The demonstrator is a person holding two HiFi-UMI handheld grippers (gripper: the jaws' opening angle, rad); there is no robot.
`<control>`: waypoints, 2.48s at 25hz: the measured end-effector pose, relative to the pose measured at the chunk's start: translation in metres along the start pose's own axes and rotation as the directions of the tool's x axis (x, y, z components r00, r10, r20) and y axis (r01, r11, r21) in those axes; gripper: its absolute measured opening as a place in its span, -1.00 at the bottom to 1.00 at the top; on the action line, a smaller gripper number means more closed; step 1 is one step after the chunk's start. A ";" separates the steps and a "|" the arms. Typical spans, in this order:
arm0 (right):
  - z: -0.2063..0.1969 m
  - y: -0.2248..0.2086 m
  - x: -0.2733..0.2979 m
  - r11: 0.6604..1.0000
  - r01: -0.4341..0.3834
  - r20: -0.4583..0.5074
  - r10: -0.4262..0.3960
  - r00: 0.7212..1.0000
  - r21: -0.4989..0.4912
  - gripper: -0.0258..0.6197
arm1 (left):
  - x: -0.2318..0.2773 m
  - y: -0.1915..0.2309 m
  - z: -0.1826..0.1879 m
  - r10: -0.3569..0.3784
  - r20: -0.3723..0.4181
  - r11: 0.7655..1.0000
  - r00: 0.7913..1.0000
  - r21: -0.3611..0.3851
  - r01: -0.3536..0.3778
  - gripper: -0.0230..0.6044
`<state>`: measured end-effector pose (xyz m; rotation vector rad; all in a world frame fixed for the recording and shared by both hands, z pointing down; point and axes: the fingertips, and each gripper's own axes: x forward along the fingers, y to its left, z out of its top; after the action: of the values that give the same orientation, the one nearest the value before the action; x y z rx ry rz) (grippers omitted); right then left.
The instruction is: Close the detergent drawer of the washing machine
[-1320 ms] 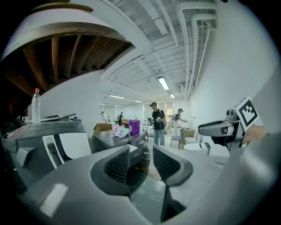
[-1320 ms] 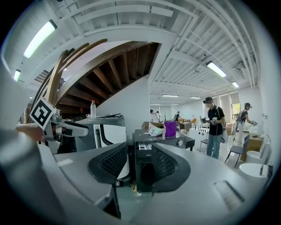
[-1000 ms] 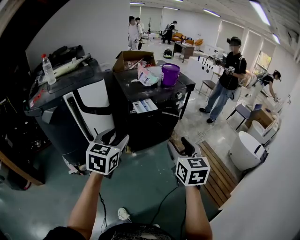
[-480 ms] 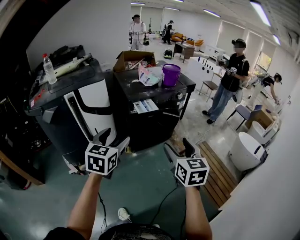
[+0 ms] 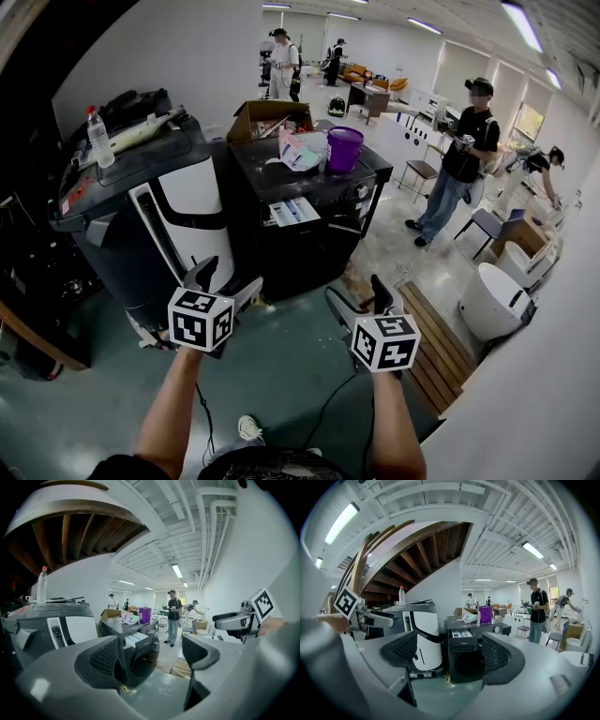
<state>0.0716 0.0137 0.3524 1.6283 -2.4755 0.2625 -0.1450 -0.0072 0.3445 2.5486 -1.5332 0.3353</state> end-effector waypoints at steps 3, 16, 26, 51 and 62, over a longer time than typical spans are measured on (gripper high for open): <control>-0.001 0.004 0.006 1.000 -0.002 -0.007 0.002 1.000 0.001 0.50 | 0.003 0.005 -0.001 -0.005 -0.008 1.000 1.000 0.003 0.005 0.39; -0.005 0.021 0.039 0.999 0.030 -0.031 -0.029 0.999 0.031 0.59 | 0.027 0.039 -0.009 -0.057 -0.036 0.998 0.998 -0.006 0.057 0.41; 0.003 0.037 0.072 0.997 0.070 -0.035 -0.069 0.997 0.025 0.59 | 0.040 0.083 -0.006 -0.081 -0.027 0.997 0.996 -0.010 0.081 0.41; -0.004 0.051 0.111 0.993 0.111 -0.041 -0.110 0.993 0.037 0.57 | 0.060 0.121 -0.017 -0.123 -0.038 0.992 0.992 -0.008 0.123 0.41; 0.003 0.026 0.149 0.994 0.095 -0.028 -0.094 0.995 0.051 0.56 | 0.101 0.127 -0.002 -0.115 -0.037 0.993 0.993 0.027 0.116 0.41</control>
<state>-0.0105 -0.1098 0.3832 1.7460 -2.3839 0.3350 -0.2112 -0.1520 0.3752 2.6253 -1.3717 0.3881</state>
